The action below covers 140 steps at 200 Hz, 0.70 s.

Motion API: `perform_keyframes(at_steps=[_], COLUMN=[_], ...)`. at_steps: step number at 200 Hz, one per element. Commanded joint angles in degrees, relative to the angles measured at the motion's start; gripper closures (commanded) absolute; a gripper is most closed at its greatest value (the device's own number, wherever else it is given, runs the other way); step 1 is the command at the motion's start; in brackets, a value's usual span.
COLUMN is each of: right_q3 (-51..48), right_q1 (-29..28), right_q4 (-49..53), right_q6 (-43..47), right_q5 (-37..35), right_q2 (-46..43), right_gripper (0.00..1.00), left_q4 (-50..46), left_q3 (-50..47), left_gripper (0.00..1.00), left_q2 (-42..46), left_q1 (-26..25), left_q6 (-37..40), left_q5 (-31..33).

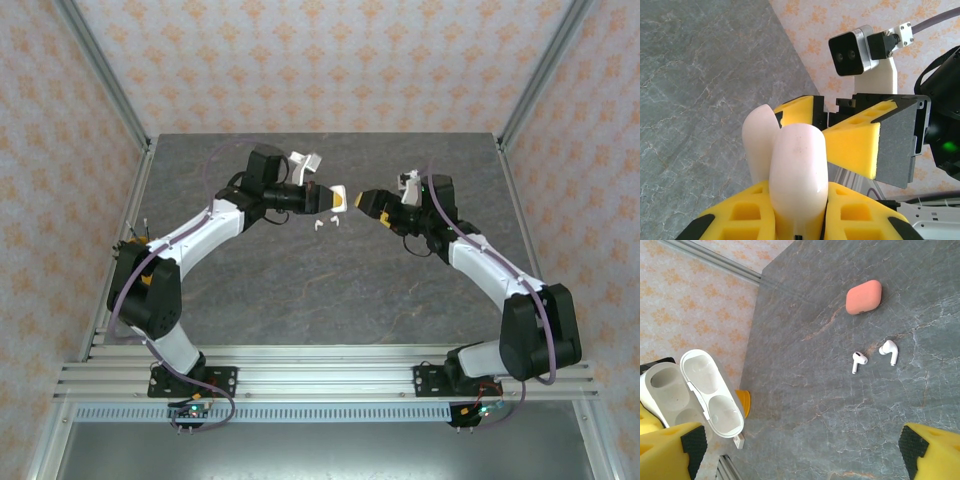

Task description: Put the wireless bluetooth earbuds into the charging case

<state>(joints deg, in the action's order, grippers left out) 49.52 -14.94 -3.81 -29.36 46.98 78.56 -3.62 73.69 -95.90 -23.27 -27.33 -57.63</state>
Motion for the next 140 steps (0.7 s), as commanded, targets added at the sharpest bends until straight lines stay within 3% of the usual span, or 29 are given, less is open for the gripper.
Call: perform_keyframes(at_steps=[1,18,54,76,140], right_q3=[1.53,1.59,2.08,1.73,2.08], right_q1=[0.27,0.28,0.27,0.32,0.31], right_q4=[-1.11,-2.35,-5.36,-6.29,-8.66], right_q6=[-0.75,-1.29,-1.46,-1.07,-0.96], right_q5=[0.65,2.08,8.73,10.23,12.25], right_q2=[-1.28,-1.22,0.34,0.57,1.46], right_gripper=[0.0,0.01,0.26,0.36,0.45], left_q4=[1.15,1.24,1.19,0.91,-1.47], left_q3=[2.92,3.42,4.44,4.88,5.85], left_gripper=[0.97,0.97,0.96,0.96,0.97], left_q2=[-0.34,-0.44,-0.96,-1.21,-1.57], left_q1=[-0.27,-0.29,-0.38,-0.38,-0.71], left_q6=[0.36,0.2,-0.09,-0.02,0.92], left_q5=[-2.79,-3.65,-5.3,-5.57,-6.14])
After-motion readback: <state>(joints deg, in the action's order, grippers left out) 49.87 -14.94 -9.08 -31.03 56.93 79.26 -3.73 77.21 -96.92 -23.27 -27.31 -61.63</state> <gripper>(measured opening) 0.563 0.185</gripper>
